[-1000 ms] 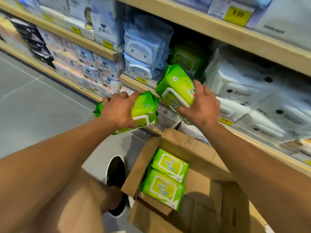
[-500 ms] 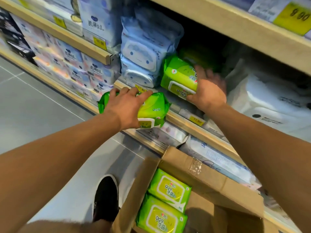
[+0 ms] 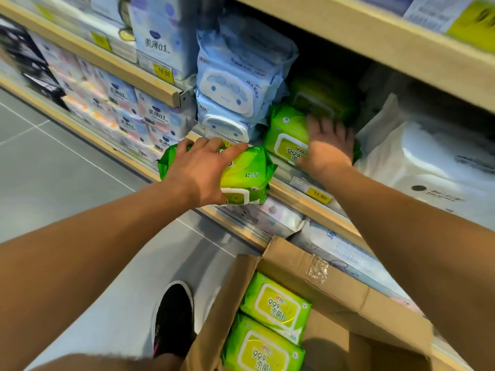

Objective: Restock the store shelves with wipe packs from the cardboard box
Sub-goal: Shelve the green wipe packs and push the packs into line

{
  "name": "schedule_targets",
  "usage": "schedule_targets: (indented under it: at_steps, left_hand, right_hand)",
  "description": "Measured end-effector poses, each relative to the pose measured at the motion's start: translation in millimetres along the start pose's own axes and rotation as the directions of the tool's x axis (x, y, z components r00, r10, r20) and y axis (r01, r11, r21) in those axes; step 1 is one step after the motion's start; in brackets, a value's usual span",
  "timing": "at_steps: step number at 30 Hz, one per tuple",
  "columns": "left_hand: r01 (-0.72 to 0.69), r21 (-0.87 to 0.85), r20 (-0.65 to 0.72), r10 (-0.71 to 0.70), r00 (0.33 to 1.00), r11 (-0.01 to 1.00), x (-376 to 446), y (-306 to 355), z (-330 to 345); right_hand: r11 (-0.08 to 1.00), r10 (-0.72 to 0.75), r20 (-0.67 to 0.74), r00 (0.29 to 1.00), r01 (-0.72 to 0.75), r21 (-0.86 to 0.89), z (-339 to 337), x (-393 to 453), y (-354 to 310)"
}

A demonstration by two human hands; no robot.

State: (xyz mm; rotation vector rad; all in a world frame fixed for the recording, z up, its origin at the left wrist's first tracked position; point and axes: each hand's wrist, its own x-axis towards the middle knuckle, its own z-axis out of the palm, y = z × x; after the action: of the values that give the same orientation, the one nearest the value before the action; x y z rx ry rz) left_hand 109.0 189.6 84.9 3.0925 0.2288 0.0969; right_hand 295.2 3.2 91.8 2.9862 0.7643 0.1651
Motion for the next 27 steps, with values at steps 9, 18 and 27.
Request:
schedule_targets:
  at_steps: [9, 18, 27]
  left_hand:
    - [-0.029, 0.032, -0.197, 0.035, 0.98, 0.999, -2.3, 27.2, -44.8]
    - [-0.07, -0.018, -0.349, 0.059, 0.935, 0.997, 56.5, 97.8, -80.8]
    - [-0.168, 0.024, -0.255, 0.169, 0.952, 0.985, 122.9, 131.9, -78.1]
  right_hand:
    - [0.966, -0.255, -0.305, 0.918, 0.227, -0.124, -36.3, -104.8, 21.3]
    - [0.995, 0.027, -0.324, 0.946, -0.058, -0.087, -60.1, -151.1, 82.0]
    - [0.996, 0.085, -0.414, 0.906, -0.083, 0.021, -43.8, -143.9, 85.1]
